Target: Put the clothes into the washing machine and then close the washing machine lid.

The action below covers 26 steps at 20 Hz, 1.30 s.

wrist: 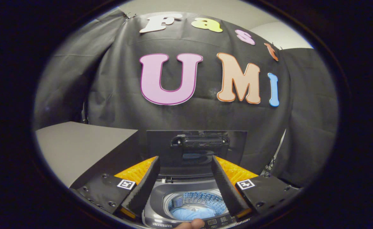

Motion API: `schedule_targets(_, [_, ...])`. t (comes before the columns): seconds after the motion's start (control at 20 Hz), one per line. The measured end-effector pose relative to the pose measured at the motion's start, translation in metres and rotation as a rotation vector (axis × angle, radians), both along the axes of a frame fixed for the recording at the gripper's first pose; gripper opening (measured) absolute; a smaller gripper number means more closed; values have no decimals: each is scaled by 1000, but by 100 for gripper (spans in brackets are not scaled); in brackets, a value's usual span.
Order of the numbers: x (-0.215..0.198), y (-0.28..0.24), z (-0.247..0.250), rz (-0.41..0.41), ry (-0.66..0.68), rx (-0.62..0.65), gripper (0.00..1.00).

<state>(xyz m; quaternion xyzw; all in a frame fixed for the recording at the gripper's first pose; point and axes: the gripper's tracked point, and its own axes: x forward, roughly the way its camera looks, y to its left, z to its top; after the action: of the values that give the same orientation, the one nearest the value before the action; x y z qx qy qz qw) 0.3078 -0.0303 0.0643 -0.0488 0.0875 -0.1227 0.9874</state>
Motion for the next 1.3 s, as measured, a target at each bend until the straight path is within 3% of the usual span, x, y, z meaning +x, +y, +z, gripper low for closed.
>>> schedule_targets(0.65, [34,-10,31,33,-26,-47,100])
schedule_targets(0.9, [77,-6,59,99,-102,-30,99])
schedule_targets(1.3, [124,-26,111,92,-184,-22,98])
